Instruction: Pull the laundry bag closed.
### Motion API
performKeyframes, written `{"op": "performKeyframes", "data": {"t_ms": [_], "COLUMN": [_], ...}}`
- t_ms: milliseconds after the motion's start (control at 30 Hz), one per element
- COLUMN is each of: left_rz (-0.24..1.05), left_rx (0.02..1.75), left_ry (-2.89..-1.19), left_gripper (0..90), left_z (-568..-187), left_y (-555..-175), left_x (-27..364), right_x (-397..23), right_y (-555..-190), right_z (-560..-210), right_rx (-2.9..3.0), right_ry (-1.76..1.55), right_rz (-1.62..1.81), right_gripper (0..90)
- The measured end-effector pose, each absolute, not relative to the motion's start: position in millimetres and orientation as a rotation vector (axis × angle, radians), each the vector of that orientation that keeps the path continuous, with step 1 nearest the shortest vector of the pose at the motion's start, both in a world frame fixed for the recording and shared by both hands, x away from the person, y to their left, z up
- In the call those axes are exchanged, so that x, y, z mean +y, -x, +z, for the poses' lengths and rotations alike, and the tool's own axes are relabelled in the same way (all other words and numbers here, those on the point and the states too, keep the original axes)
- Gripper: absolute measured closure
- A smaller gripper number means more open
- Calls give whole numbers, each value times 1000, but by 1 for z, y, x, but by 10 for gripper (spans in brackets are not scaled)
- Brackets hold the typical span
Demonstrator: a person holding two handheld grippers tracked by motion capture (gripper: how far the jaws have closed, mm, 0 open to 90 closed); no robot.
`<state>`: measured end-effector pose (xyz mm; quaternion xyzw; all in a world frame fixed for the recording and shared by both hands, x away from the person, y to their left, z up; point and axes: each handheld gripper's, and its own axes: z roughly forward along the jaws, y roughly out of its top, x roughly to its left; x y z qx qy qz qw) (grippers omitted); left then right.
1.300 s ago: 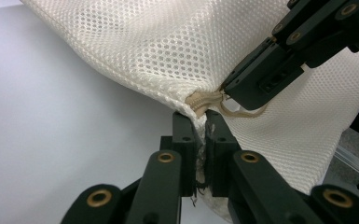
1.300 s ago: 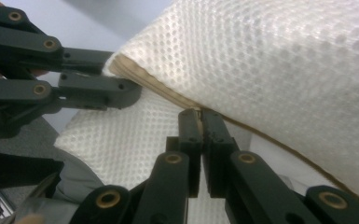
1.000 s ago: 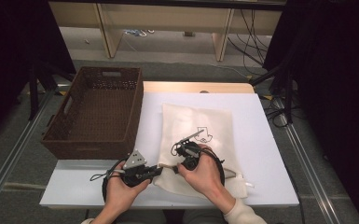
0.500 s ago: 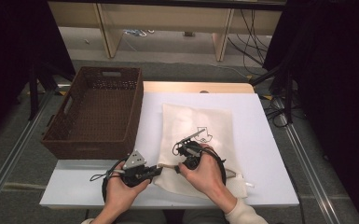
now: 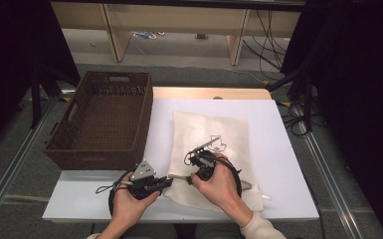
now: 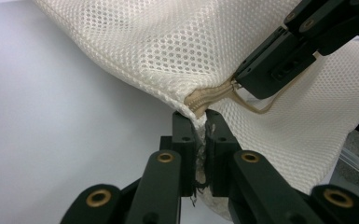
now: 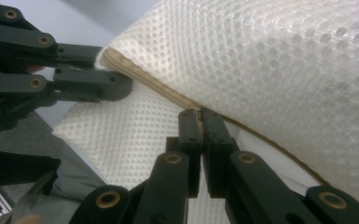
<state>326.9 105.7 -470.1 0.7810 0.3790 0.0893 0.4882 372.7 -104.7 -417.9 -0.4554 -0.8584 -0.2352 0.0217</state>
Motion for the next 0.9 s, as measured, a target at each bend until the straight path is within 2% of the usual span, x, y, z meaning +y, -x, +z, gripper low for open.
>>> {"op": "performKeyframes", "data": {"t_ms": [900], "left_rz": [223], "left_rx": [925], "left_ry": [-1899], "left_gripper": [842], "left_z": [-470], "left_y": [-327], "left_x": [107], "right_x": [-107], "right_y": [-372], "right_z": [-416], "right_rx": [-2663], "right_ry": [1428], "right_rz": [-718], "right_gripper": [883]}}
